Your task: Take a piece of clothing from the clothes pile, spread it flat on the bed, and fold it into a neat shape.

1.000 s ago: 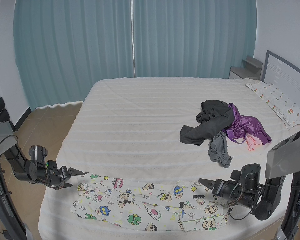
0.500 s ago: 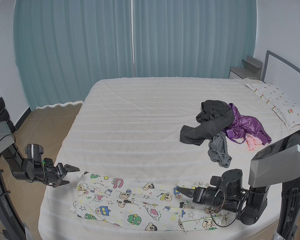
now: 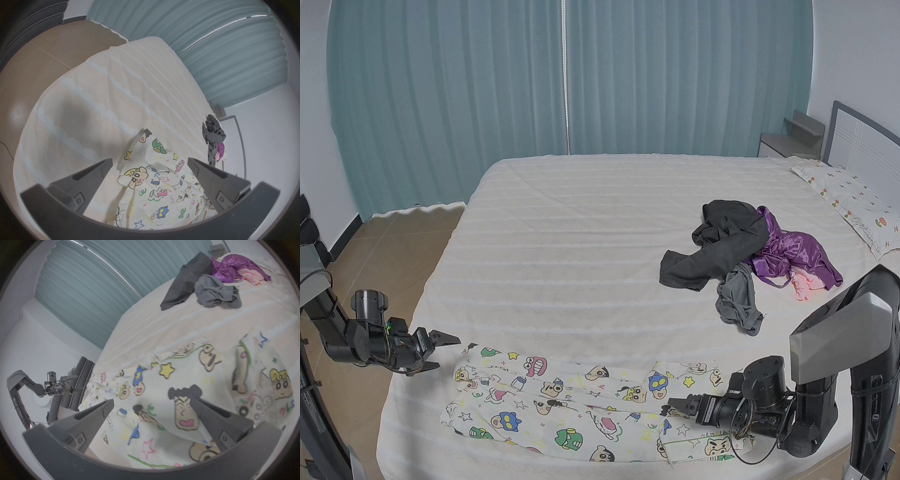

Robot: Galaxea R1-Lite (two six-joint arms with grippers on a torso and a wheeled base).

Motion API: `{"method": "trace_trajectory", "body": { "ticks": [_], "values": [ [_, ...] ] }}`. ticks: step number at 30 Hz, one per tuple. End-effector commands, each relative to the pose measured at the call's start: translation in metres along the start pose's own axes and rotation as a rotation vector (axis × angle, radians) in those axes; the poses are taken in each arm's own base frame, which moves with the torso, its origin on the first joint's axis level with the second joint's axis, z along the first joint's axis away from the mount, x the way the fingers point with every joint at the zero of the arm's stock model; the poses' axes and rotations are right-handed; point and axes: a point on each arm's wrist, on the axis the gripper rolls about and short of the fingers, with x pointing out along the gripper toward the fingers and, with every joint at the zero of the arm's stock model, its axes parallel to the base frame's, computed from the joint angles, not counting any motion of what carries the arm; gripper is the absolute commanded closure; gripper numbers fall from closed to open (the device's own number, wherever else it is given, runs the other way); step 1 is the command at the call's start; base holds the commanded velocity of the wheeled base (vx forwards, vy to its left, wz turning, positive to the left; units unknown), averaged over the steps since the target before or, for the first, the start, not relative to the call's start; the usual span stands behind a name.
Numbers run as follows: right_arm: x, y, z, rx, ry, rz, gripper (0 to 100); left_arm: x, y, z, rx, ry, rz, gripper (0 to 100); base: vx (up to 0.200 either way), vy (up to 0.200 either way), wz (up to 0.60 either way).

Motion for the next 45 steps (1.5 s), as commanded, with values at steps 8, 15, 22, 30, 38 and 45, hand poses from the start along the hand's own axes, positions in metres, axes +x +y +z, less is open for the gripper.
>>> {"method": "trace_trajectory", "body": {
  "ticks": [8, 15, 22, 30, 38, 45],
  "values": [
    [-0.018, -0.011, 0.002, 0.021, -0.026, -0.055, 0, -0.001, -0.003, -0.008, 0.005, 0.017, 0.003, 0, 0.0, 0.0, 0.0],
    [-0.067, -0.007, 0.032, 0.086, -0.187, -0.017, 0, -0.001, -0.01, -0.004, 0.092, -0.005, 0.014, 0, 0.0, 0.0, 0.0],
    [-0.078, -0.003, 0.043, 0.137, -0.259, 0.012, 0, 0.025, -0.01, -0.013, 0.27, 0.023, 0.161, 0, 0.0, 0.0, 0.0],
    [-0.077, -0.003, 0.041, 0.14, -0.251, 0.007, 0, 0.057, -0.026, -0.041, 0.413, 0.105, 0.258, 0, 0.0, 0.0, 0.0],
    [-0.076, -0.001, 0.039, 0.134, -0.252, 0.0, 0, 0.068, -0.021, -0.055, 0.522, 0.15, 0.369, 0, 0.0, 0.0, 0.0],
    [-0.076, 0.0, 0.038, 0.131, -0.249, 0.003, 0, 0.07, -0.024, -0.062, 0.575, 0.172, 0.392, 0, 0.0, 0.0, 0.0]
  ]
}}
